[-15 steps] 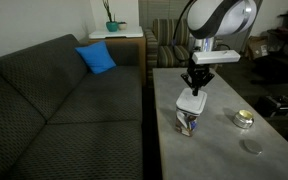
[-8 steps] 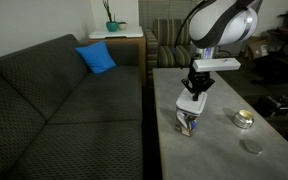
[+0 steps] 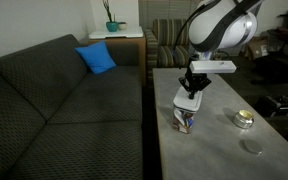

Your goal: Press the button on the white lid then remove the lid from the jar and put it on the table

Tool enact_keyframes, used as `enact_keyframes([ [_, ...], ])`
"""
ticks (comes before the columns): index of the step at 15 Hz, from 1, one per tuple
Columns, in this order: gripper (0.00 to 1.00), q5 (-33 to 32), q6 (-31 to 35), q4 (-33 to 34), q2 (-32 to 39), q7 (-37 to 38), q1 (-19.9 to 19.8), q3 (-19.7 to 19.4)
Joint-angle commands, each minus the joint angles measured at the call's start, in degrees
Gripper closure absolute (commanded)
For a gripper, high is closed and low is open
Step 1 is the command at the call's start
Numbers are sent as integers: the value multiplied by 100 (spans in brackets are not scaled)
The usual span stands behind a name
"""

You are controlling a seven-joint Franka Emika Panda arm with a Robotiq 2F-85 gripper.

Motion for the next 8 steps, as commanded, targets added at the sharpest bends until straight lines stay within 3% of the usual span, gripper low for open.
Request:
enact_keyframes([
  [1, 100, 61, 552, -417, -200, 10, -43, 67],
  [8, 100, 30, 1207, -812, -379, 4, -37, 55],
])
